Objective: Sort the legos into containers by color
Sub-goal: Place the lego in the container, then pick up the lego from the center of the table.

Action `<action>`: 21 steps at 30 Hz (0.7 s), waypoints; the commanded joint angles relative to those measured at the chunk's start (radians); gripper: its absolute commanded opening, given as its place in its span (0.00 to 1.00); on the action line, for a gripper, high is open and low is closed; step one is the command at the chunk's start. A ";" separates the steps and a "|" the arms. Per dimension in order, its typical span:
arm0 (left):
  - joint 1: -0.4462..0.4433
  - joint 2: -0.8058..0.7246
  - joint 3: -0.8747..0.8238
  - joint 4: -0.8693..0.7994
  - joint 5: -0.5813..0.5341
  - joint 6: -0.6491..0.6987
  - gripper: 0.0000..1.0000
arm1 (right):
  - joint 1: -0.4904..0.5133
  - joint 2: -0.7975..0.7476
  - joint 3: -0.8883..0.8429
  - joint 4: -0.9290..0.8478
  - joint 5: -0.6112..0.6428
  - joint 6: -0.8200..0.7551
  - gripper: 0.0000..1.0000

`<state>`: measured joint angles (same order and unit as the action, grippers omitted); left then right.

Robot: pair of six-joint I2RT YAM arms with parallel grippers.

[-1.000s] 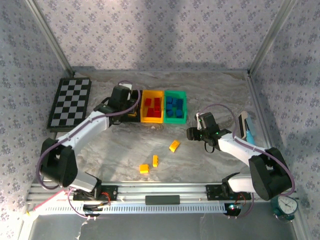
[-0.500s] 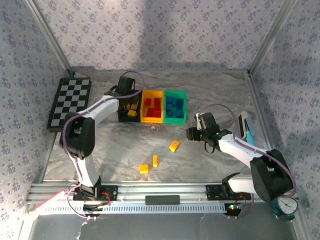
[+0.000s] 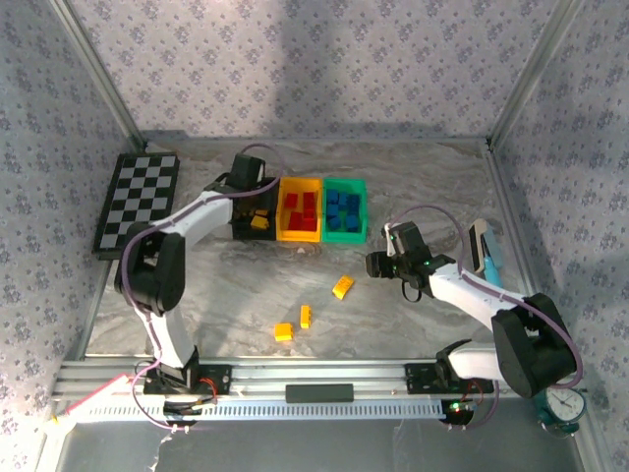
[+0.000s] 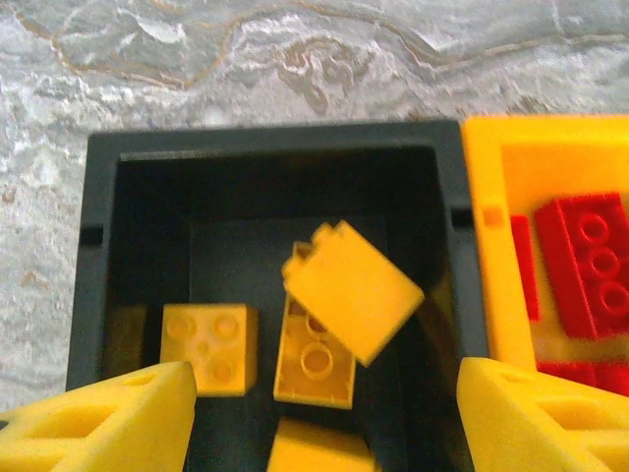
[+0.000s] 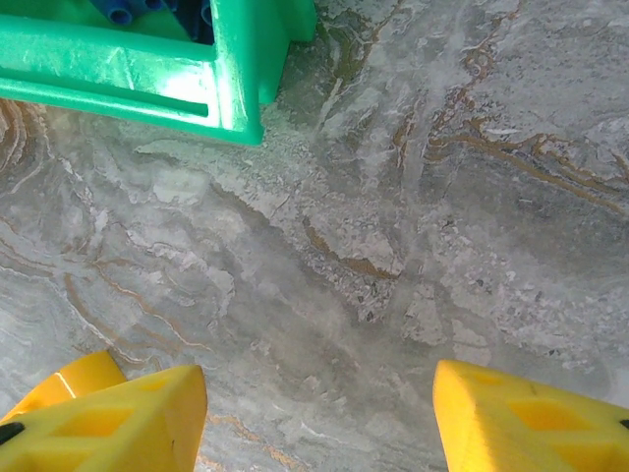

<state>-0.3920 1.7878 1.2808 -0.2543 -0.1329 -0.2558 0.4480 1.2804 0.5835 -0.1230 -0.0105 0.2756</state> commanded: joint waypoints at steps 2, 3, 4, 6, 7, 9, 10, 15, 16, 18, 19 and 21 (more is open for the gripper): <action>-0.052 -0.128 -0.099 0.078 0.037 0.009 0.70 | 0.009 -0.016 0.020 -0.018 0.014 -0.003 0.64; -0.073 -0.149 -0.140 0.108 0.037 0.023 0.70 | 0.011 -0.017 0.021 -0.019 0.015 -0.003 0.64; -0.091 -0.167 -0.174 0.133 0.038 0.032 0.70 | 0.012 -0.016 0.021 -0.020 0.014 -0.003 0.64; -0.138 -0.203 -0.243 0.180 0.033 0.048 0.70 | 0.014 -0.015 0.021 -0.018 0.017 -0.001 0.64; -0.159 -0.219 -0.266 0.197 0.028 0.050 0.70 | 0.014 -0.013 0.020 -0.018 0.017 -0.001 0.64; -0.209 -0.260 -0.329 0.240 0.010 0.055 0.70 | 0.015 -0.007 0.021 -0.017 0.017 0.001 0.64; -0.230 -0.278 -0.350 0.254 -0.004 0.056 0.70 | 0.016 -0.005 0.021 -0.016 0.015 0.001 0.64; -0.340 -0.360 -0.409 0.269 -0.118 0.090 0.70 | 0.021 0.009 0.025 -0.012 0.014 0.002 0.64; -0.352 -0.371 -0.413 0.269 -0.120 0.093 0.70 | 0.021 0.011 0.027 -0.011 0.014 0.002 0.64; -0.382 -0.387 -0.424 0.270 -0.118 0.097 0.70 | 0.021 0.016 0.029 -0.012 0.014 0.002 0.64; -0.393 -0.392 -0.429 0.271 -0.119 0.101 0.70 | 0.024 0.016 0.030 -0.012 0.014 0.002 0.64; -0.421 -0.395 -0.441 0.273 -0.112 0.099 0.70 | 0.025 0.018 0.029 -0.013 0.015 0.000 0.64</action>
<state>-0.7860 1.4170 0.8589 -0.0174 -0.2218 -0.1761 0.4656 1.2881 0.5861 -0.1234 -0.0105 0.2756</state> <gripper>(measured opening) 0.696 0.641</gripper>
